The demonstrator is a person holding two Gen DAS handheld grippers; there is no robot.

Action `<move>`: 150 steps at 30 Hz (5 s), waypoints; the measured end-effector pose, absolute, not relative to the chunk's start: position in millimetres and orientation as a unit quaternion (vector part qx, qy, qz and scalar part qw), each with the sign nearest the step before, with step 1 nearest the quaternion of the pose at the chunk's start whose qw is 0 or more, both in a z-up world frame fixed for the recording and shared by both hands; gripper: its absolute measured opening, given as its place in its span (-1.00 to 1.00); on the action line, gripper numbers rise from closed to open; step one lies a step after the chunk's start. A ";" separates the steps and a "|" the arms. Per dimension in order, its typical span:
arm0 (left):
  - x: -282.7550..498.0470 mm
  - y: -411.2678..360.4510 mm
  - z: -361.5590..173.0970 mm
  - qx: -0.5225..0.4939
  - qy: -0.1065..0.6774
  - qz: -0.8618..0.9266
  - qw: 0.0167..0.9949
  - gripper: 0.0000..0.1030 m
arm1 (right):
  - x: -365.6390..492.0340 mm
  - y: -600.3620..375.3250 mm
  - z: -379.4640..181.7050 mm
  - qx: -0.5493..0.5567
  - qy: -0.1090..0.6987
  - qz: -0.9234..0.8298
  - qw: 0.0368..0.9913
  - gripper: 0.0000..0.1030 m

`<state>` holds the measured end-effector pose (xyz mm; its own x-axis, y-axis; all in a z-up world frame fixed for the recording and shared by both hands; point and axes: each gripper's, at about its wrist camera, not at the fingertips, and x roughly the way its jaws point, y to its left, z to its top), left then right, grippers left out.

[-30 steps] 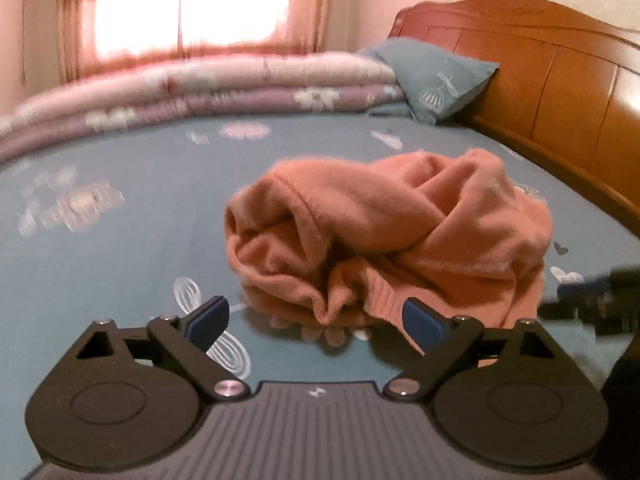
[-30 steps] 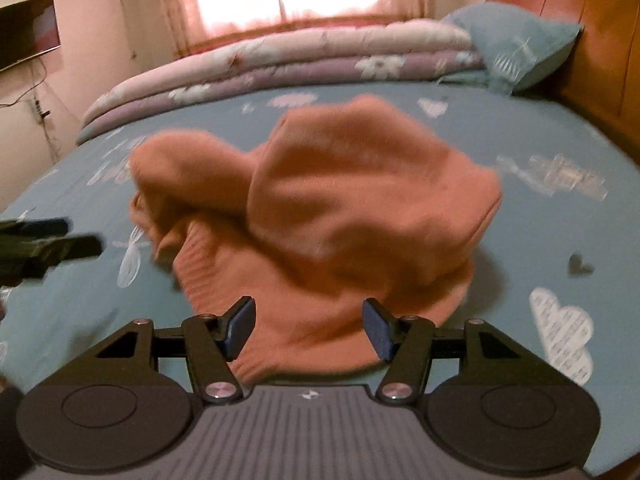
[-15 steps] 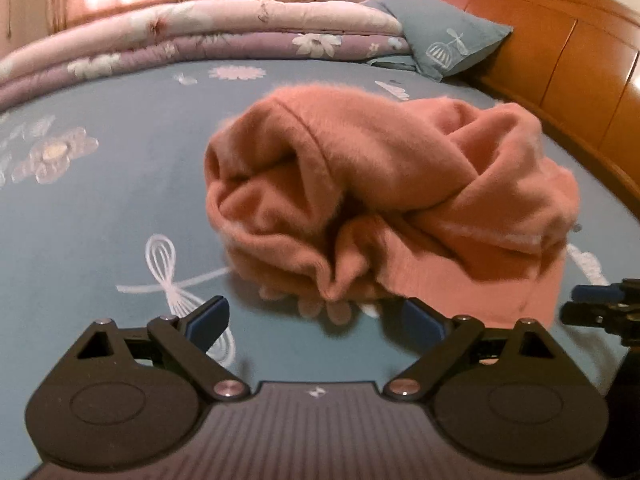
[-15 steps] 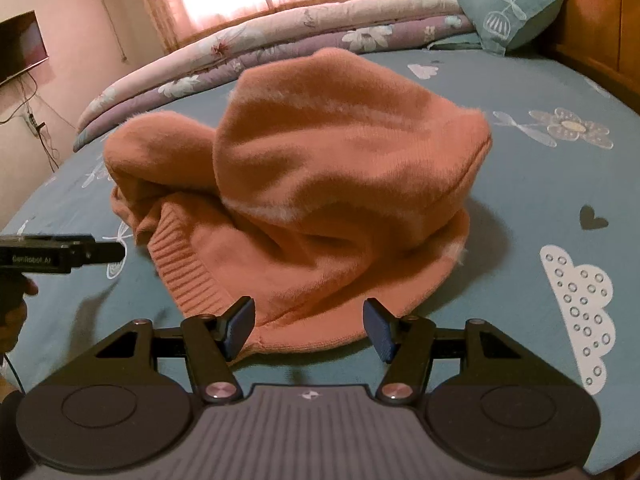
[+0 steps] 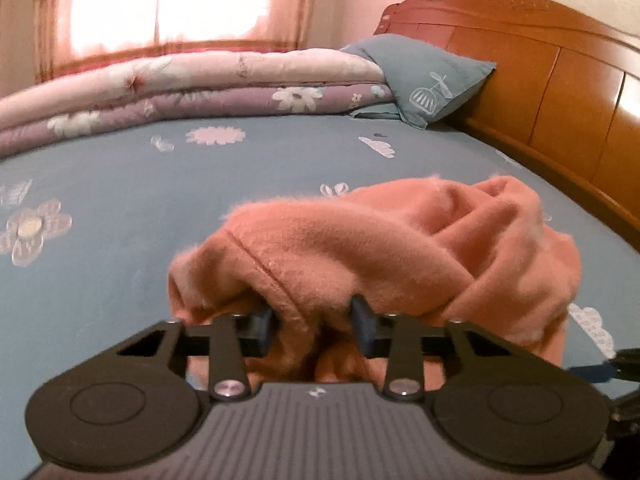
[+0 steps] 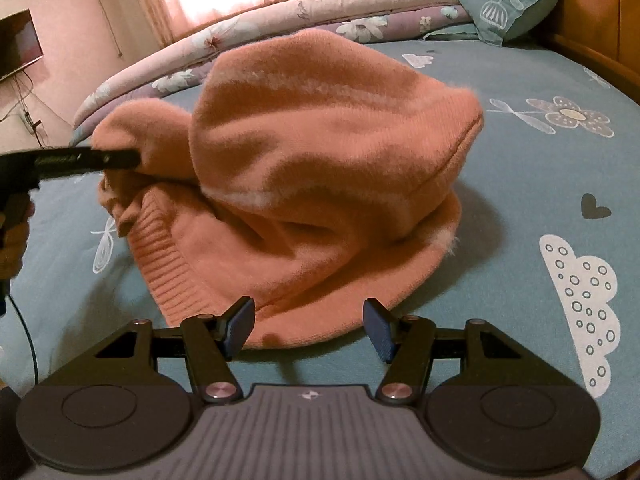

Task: Fold clothes
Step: 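Grasp the sweater's ribbed hem with the left gripper, then grasp the hem with the right gripper while the left gripper holds the hem, then lift the sweater by its hem with both grippers, letting it hang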

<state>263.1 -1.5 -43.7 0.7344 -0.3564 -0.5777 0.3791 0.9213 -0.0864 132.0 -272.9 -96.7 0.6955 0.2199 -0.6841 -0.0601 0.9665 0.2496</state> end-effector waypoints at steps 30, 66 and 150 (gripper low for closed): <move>276.5 28.5 -37.2 0.125 0.314 -0.199 0.920 0.36 | 123.7 -232.5 -81.1 -0.226 0.373 0.211 0.875 0.25; 176.7 -23.1 -100.2 0.427 0.168 -0.238 0.856 0.40 | 174.6 -241.3 57.6 -0.287 0.229 0.168 0.915 -0.84; 105.9 -5.9 88.3 0.408 0.098 -0.132 0.898 -0.91 | 84.3 -210.3 116.6 -0.331 0.194 0.126 0.915 -0.86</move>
<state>105.9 -5.9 88.3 0.9462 -0.1565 -0.2833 0.3163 0.6328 0.7068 84.3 -210.3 116.6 0.8927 0.1029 -0.4387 -0.3598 0.7489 -0.5565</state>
